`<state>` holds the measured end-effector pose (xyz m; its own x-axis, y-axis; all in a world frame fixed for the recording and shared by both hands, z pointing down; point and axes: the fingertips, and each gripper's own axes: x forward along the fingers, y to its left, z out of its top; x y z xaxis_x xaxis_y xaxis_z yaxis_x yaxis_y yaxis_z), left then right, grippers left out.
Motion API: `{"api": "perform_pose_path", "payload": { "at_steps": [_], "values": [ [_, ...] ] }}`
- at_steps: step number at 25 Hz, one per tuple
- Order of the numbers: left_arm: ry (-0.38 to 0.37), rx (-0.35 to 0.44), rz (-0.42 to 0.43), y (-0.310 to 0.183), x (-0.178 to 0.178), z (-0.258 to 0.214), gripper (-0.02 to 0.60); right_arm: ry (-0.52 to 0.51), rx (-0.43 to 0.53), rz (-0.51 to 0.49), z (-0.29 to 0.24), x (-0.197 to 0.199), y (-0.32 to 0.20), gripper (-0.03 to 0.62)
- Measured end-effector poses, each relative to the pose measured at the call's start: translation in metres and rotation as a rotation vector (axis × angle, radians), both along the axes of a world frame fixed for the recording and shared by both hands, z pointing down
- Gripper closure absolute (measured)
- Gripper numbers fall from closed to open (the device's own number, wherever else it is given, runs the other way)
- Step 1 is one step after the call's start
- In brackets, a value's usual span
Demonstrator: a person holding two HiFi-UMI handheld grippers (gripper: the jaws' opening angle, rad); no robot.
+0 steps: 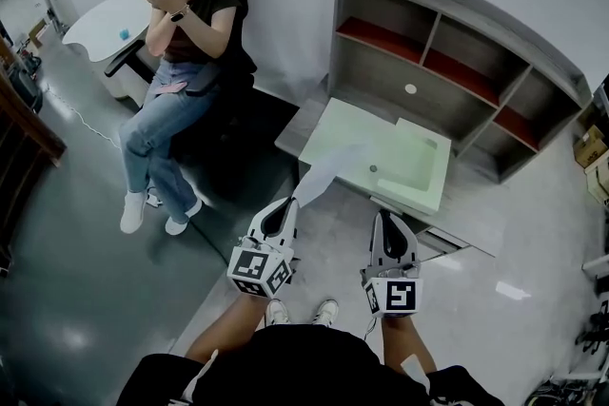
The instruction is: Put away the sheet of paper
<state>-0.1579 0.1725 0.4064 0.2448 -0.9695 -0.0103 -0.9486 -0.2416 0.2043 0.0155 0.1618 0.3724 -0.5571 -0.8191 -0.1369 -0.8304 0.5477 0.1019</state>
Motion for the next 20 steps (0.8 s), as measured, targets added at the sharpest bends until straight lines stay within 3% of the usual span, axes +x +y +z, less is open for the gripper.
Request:
{"api": "perform_pose_path", "payload": {
  "at_steps": [11,20],
  "values": [
    [0.045,-0.028,-0.054,-0.011,0.021,0.012,0.575,-0.023,-0.02,-0.032,0.005,0.034,-0.02,0.577],
    [0.054,-0.03,-0.061,-0.036,0.01,0.015,0.575,-0.019,-0.015,-0.057,0.005,0.013,-0.046,0.577]
  ]
}}
